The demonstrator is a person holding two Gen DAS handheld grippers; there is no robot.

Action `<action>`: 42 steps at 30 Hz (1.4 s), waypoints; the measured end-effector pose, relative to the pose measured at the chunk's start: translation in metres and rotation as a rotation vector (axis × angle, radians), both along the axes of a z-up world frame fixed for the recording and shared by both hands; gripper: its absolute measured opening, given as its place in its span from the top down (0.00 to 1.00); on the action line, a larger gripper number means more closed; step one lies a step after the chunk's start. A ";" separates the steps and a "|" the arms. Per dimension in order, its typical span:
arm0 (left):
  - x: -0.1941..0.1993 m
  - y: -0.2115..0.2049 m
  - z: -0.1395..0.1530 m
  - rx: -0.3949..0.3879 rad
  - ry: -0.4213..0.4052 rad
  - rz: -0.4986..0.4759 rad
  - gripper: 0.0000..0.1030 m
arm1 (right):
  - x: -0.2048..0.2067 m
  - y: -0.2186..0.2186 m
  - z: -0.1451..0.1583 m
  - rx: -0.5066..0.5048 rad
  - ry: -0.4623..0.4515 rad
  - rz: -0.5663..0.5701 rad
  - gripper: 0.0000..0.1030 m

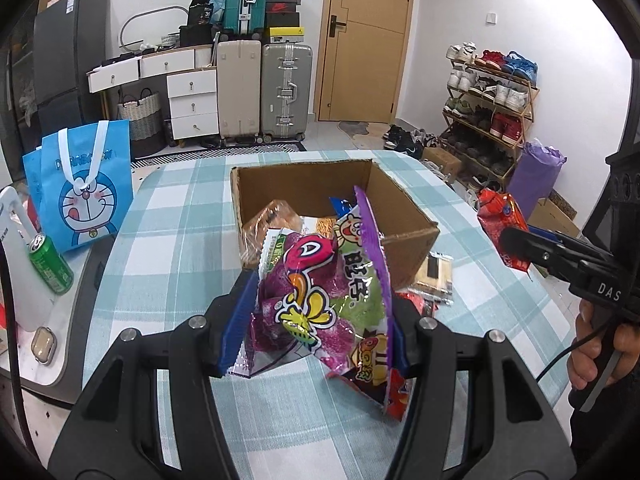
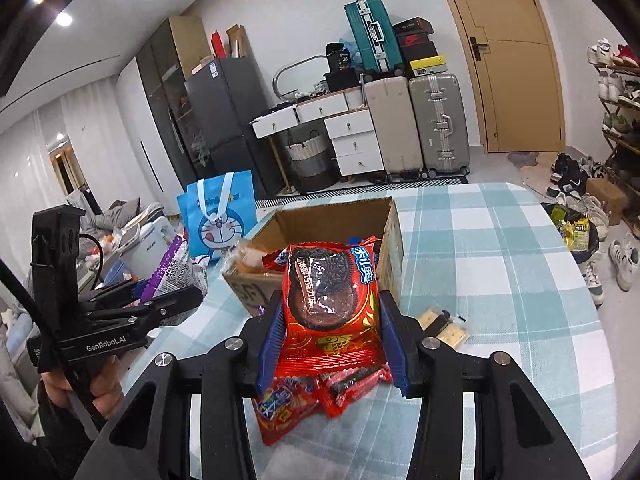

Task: Organize snacks
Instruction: 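Carry the candy bag and Oreo cake pack over the SF box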

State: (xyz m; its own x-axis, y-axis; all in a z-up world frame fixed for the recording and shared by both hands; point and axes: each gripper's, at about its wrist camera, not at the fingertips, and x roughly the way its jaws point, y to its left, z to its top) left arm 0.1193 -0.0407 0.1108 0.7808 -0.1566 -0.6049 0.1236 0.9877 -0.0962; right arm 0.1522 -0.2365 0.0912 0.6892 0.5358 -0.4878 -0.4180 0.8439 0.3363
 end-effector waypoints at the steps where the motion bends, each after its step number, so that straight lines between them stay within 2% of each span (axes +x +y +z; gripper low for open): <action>1: 0.004 0.000 0.001 0.002 0.001 0.002 0.47 | 0.003 0.001 0.002 -0.001 0.001 0.002 0.56; 19: 0.072 0.002 0.013 -0.007 0.015 0.028 0.47 | 0.046 0.029 0.005 0.010 0.020 0.015 0.56; 35: 0.127 -0.014 -0.012 0.041 0.048 0.041 0.47 | 0.088 0.047 -0.015 0.052 0.094 0.039 0.56; 39: 0.141 -0.012 -0.022 -0.011 0.090 0.017 0.47 | 0.096 0.047 -0.019 0.065 0.117 0.047 0.56; 42: 0.150 -0.011 -0.032 0.010 0.116 0.035 0.47 | 0.100 0.049 -0.020 0.068 0.120 0.050 0.56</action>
